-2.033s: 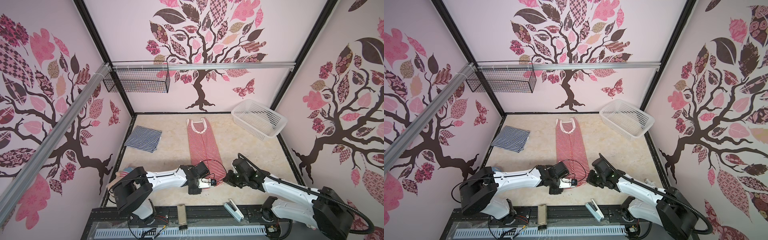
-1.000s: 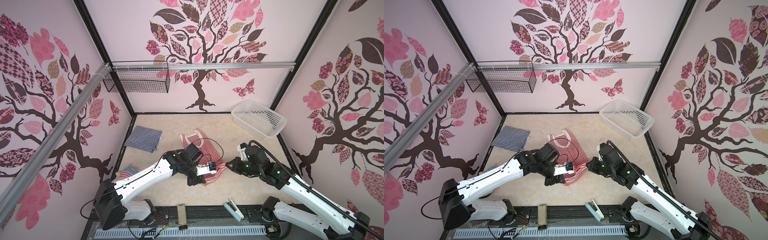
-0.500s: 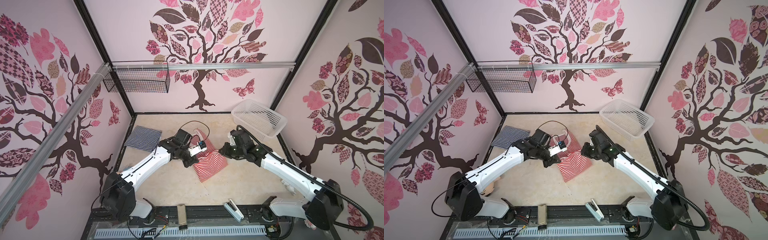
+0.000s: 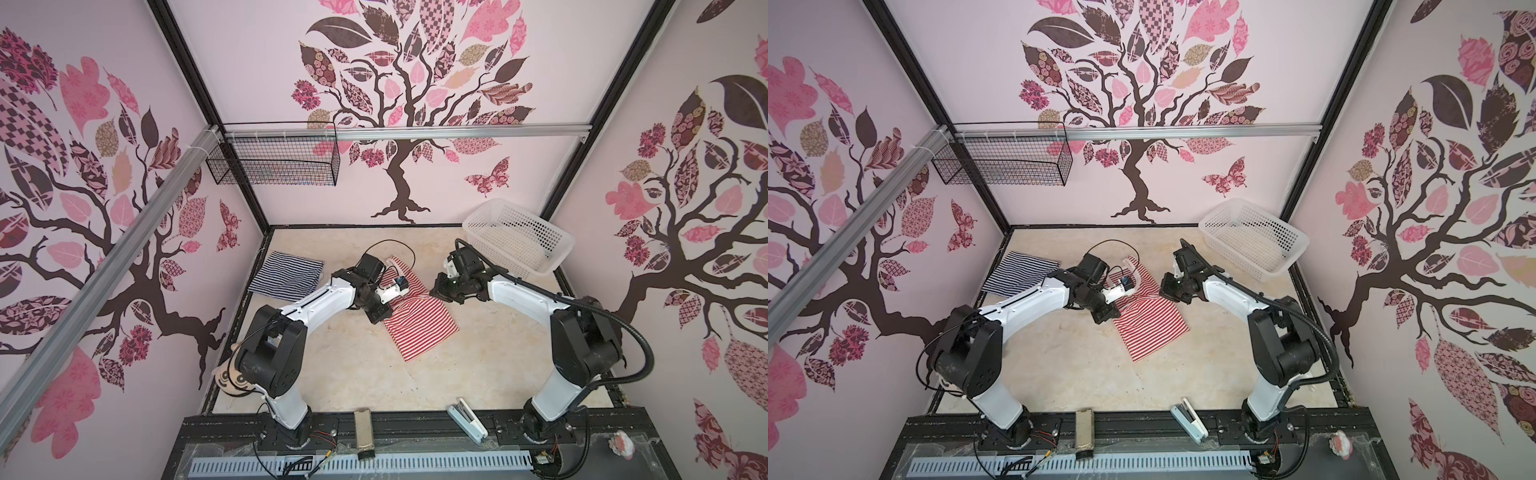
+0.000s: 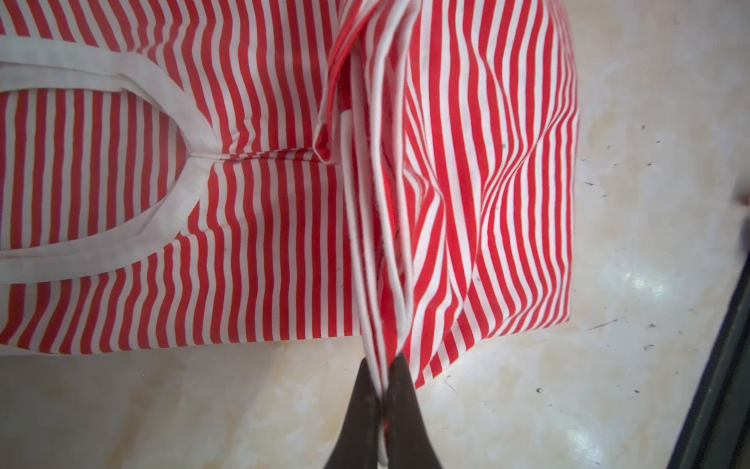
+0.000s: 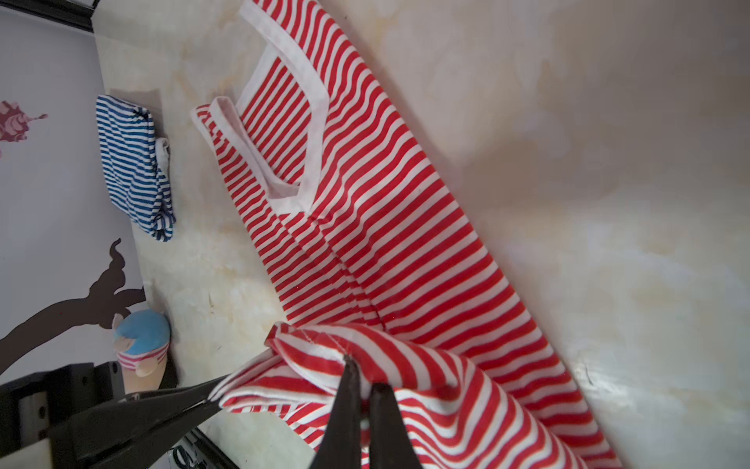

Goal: Fold and stack the tank tops

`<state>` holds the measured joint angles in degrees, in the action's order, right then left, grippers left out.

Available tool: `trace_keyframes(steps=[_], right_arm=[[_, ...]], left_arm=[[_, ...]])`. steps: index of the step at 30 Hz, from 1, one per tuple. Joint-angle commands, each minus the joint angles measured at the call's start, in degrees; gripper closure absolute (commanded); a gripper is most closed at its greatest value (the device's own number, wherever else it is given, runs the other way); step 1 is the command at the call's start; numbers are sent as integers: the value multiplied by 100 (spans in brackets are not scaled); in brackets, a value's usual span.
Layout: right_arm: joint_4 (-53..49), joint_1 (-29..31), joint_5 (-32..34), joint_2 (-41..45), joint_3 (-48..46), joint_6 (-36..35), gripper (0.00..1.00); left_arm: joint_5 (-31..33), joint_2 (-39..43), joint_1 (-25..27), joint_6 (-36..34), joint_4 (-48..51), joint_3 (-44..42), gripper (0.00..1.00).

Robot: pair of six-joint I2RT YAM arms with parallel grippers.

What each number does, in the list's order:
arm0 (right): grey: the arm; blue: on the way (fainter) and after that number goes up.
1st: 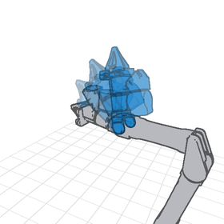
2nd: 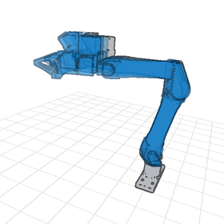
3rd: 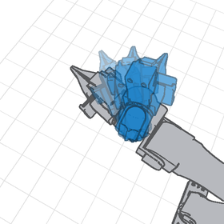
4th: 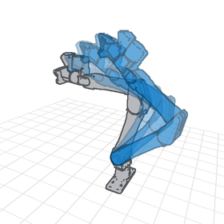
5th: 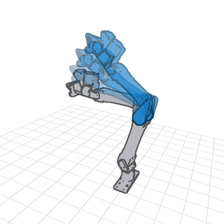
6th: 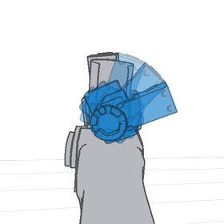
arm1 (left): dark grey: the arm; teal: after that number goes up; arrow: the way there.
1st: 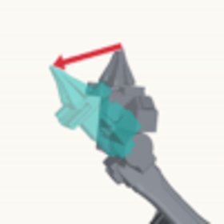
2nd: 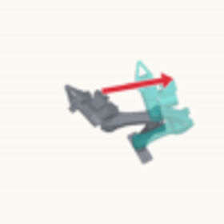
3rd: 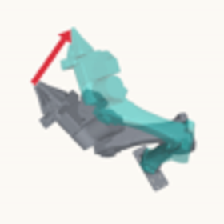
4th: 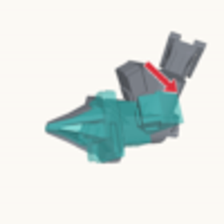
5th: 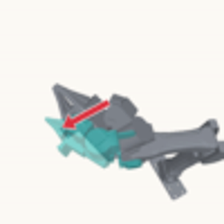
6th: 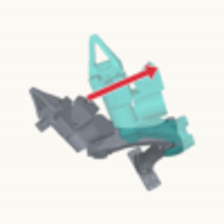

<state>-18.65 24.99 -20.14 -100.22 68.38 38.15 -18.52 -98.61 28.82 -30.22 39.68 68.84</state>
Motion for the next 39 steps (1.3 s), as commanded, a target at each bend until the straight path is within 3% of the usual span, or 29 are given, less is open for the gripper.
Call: trace_keyframes(steps=[1,19,21,24,25,27,30,33,39], right_arm=[[49,-52,-218,-340,451,-165,100],[2,-201,-438,-1781,1640,-132,100],[-9,-237,-508,-1895,1773,-122,98],[111,-281,-720,-1967,1915,-97,67],[169,-294,-834,-1945,1962,-100,59],[230,-302,-902,-1827,2010,-131,53],[285,-308,-862,-1488,1913,-174,51],[414,-309,-743,-1124,1538,-113,59],[431,-298,-666,-1064,1070,-157,97]], left_arm=[[309,-150,-89,18,-327,238,100],[1358,-1269,-289,523,-806,741,95],[1498,-1292,-298,608,-886,737,82],[1845,-1218,-314,802,-1108,644,57],[1967,-1123,-328,855,-1217,571,43],[2117,-851,-350,915,-1417,409,6],[2153,-360,-351,949,-1591,182,2],[1705,-19,-342,873,-1382,134,2],[313,55,-342,675,-669,251,6]])
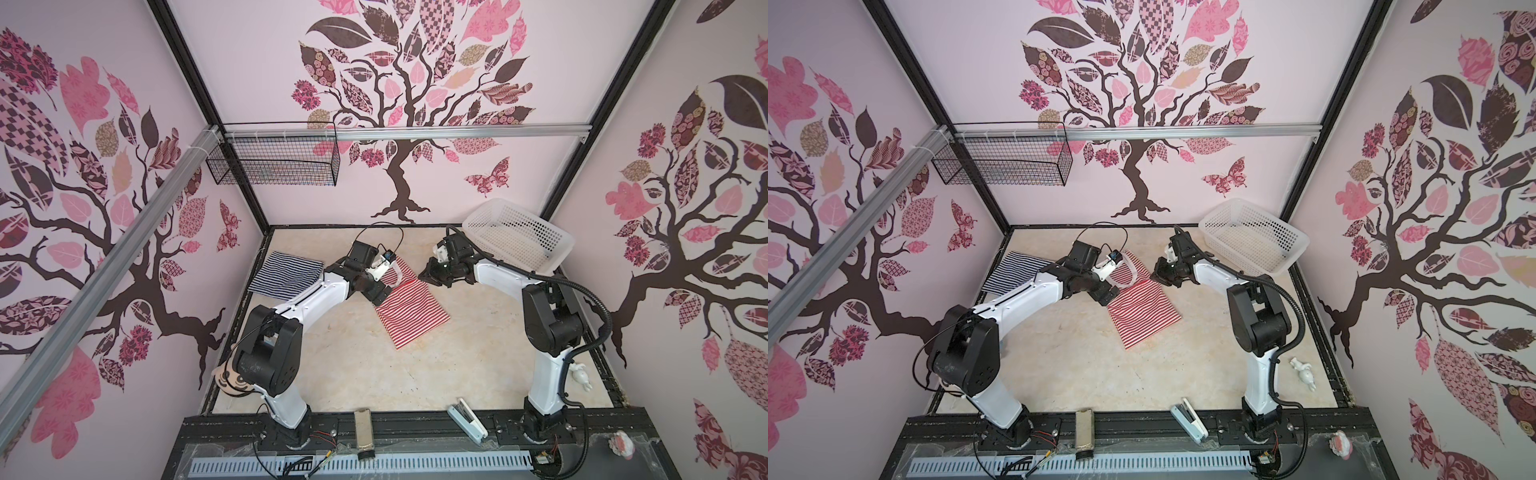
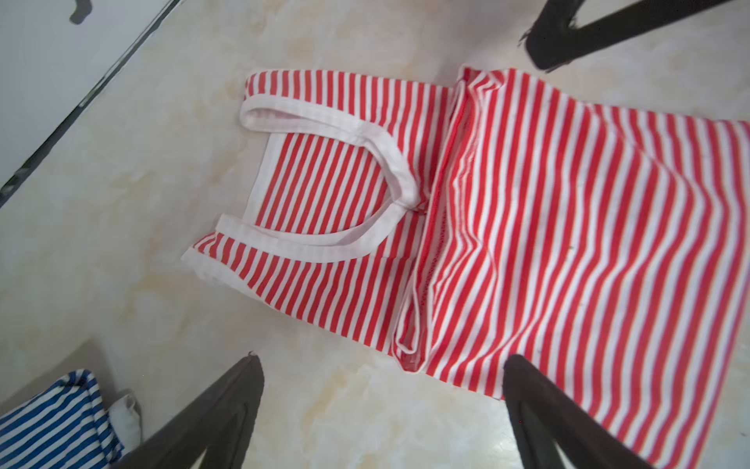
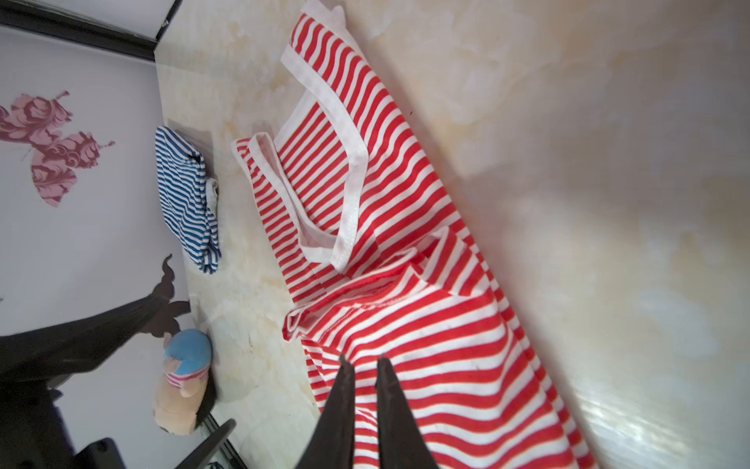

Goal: Fold and stack the tank tops

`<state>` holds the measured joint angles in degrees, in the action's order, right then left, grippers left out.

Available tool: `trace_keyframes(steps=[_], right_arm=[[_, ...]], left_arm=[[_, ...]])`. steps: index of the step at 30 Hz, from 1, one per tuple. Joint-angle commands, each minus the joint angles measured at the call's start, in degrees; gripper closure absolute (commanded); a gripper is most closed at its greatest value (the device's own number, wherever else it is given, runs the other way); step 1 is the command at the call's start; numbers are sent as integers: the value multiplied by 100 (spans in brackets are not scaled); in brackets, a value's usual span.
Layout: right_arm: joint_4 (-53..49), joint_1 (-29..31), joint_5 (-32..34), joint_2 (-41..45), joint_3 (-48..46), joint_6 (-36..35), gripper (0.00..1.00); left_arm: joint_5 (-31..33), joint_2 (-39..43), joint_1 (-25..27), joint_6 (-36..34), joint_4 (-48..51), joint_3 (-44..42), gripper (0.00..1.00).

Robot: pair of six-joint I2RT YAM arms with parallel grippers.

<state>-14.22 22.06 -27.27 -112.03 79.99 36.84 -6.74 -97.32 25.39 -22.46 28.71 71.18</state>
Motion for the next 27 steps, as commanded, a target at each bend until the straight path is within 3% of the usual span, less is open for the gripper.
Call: trace_keyframes(steps=[1,6,10,19,27], right_arm=[[-5,-10,39,71,-119,-30,99],[45,-2,-84,-264,-81,-13,100],[120,-4,-154,-522,-9,16,100],[-185,-3,178,-1221,505,-3,100],[-388,-3,527,-1315,492,-106,96]], left_arm=[[-1055,-107,8,-164,492,25,8],[-1725,-588,10,-353,828,251,26],[-1741,-1108,1,-424,1034,539,37],[-503,-1440,-8,-201,571,548,41],[692,-1711,-75,-163,502,423,30]])
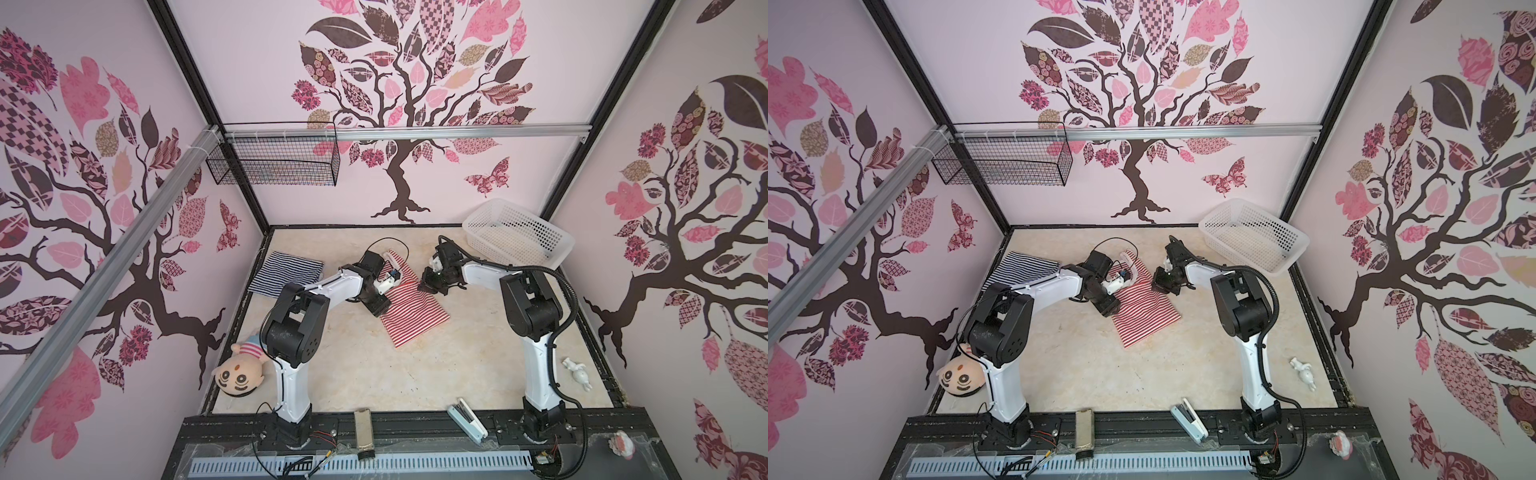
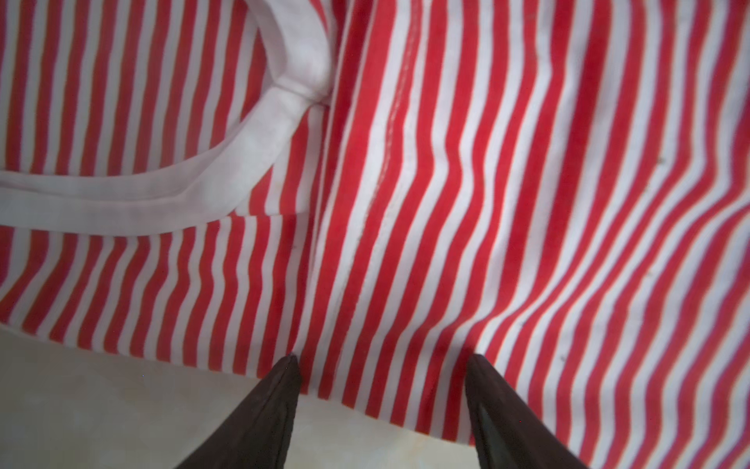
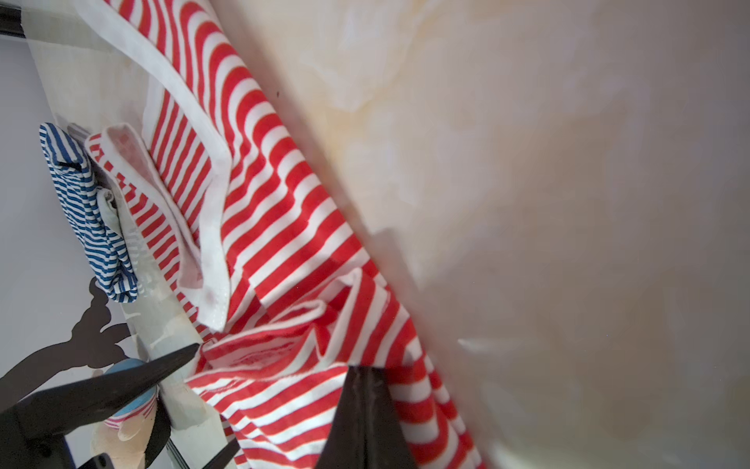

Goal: Fold and stack the tank tops

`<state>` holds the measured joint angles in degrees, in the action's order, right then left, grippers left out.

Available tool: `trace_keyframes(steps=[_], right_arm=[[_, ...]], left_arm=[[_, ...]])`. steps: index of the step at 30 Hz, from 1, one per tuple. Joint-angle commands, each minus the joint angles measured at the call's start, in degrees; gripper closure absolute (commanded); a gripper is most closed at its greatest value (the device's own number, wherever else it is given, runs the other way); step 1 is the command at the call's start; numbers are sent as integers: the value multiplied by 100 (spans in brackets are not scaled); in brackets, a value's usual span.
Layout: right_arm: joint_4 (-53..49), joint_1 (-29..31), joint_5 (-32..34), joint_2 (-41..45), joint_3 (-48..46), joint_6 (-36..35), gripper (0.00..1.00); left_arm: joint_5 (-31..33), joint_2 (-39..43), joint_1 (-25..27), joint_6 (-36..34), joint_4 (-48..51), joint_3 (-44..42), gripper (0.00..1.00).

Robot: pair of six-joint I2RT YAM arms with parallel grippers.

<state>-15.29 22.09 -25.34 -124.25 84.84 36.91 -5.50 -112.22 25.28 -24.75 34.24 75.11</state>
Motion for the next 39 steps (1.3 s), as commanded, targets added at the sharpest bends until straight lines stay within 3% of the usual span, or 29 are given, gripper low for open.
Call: trace_keyframes(steps=[1,5,10,12,15,20,26,31,34,39], right_arm=[[-294,-16,350,-93,6,-124,96],[-352,-16,351,-97,41,-158,91],[-35,-7,-2,303,-167,-212,70],[89,-3,-15,683,-368,-184,62],[266,44,19,1365,-787,-109,58],[248,373,349,2190,-1557,-138,64],[503,796,427,2417,-2326,-107,79],[758,806,355,2314,-2592,-60,88],[823,815,320,2251,-2719,-36,88],[852,863,407,2247,-3107,67,88]], left_arm=[[585,-274,-95,67,-5,56,30],[705,-454,-172,72,217,222,30],[1084,-391,-172,100,382,329,29],[1217,-135,-173,113,362,262,24],[1342,405,-172,139,203,70,17],[670,1440,-111,131,132,-436,14],[-113,2129,491,-170,112,-1270,15],[-371,1864,705,-197,-15,-1525,24],[-294,1575,702,-210,-72,-1559,31],[-212,1129,706,-233,9,-1573,33]])
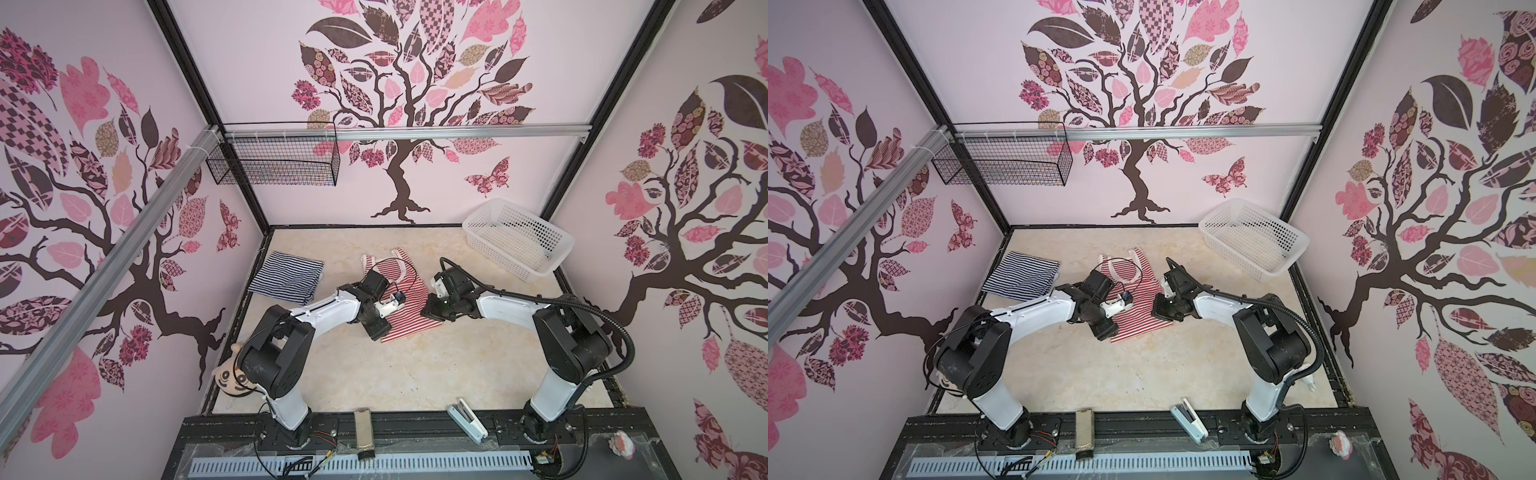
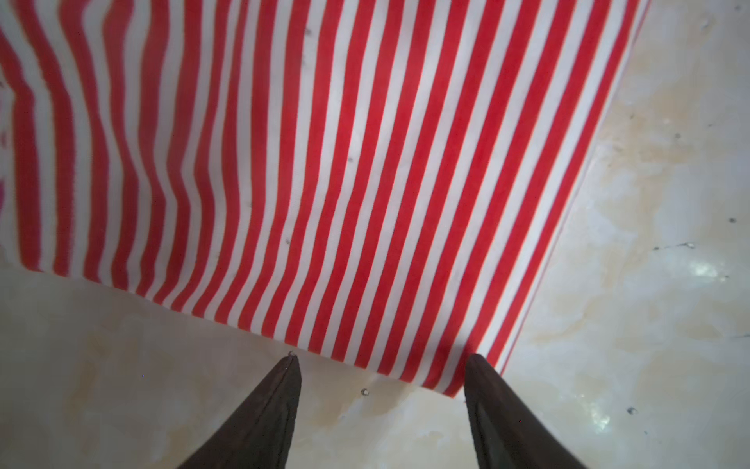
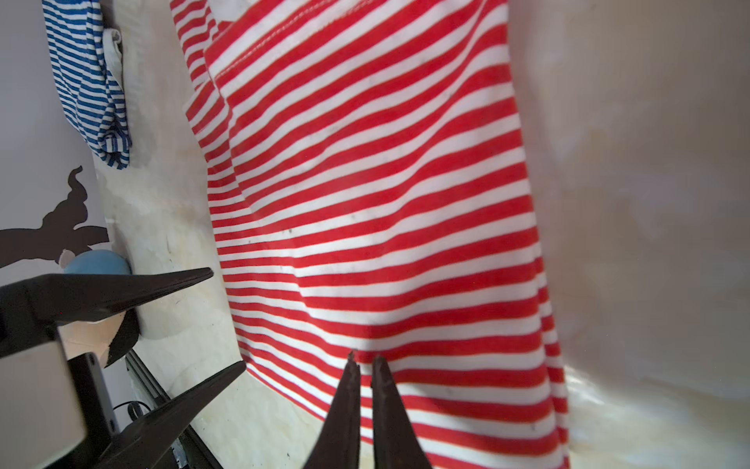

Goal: Fold and stack the tank tops

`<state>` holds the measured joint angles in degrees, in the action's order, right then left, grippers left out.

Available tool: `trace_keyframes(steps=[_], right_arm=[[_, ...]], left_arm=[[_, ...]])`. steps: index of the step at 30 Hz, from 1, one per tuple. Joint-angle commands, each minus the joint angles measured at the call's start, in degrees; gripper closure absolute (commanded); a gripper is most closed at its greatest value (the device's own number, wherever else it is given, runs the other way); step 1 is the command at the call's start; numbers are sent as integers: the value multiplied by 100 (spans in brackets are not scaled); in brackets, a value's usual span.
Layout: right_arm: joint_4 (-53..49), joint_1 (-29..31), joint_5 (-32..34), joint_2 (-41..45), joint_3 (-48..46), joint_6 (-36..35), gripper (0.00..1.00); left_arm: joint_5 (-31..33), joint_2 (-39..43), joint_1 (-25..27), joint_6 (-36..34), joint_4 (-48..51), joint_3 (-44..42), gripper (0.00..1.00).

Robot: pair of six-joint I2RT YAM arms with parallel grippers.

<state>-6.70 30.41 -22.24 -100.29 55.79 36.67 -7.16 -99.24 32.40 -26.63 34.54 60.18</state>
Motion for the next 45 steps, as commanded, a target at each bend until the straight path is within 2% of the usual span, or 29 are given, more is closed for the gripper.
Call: trace_keyframes(steps=[1,7,12,22,27,28,31,32,36,43,45], right_arm=[[-2,35,112,-140,-283,100,87],[-15,202,335,29,-799,222,87],[-197,566,620,356,-1160,312,86],[-357,1528,971,1596,-2322,1202,85],[-762,2015,1157,2418,-2495,1582,85],[-860,2051,1167,2582,-2481,1613,83],[-1089,2074,1263,3243,-2466,1692,60],[-1185,2074,1336,3477,-2475,1771,55],[-1371,2074,1464,4042,-2664,2069,49],[-1200,2074,1487,4263,-3322,2387,51],[-1036,2078,1444,4238,-3453,2465,52]], left_arm=[[-24,-234,-14,-44,4,-83,33],[0,-338,6,-110,176,-190,35],[53,-190,20,-445,565,-423,40],[-134,938,45,-1199,1470,-1420,41],[-450,1686,56,-1280,2044,-1475,51],[-487,1847,61,-1254,2077,-1458,48],[-570,2414,64,-1011,1973,-1421,7],[-625,2611,64,-943,1875,-1426,2],[-686,3071,87,-703,1370,-1498,2],[-857,2805,176,-618,1181,-1411,2],[-653,2846,439,-591,996,-1513,7]])
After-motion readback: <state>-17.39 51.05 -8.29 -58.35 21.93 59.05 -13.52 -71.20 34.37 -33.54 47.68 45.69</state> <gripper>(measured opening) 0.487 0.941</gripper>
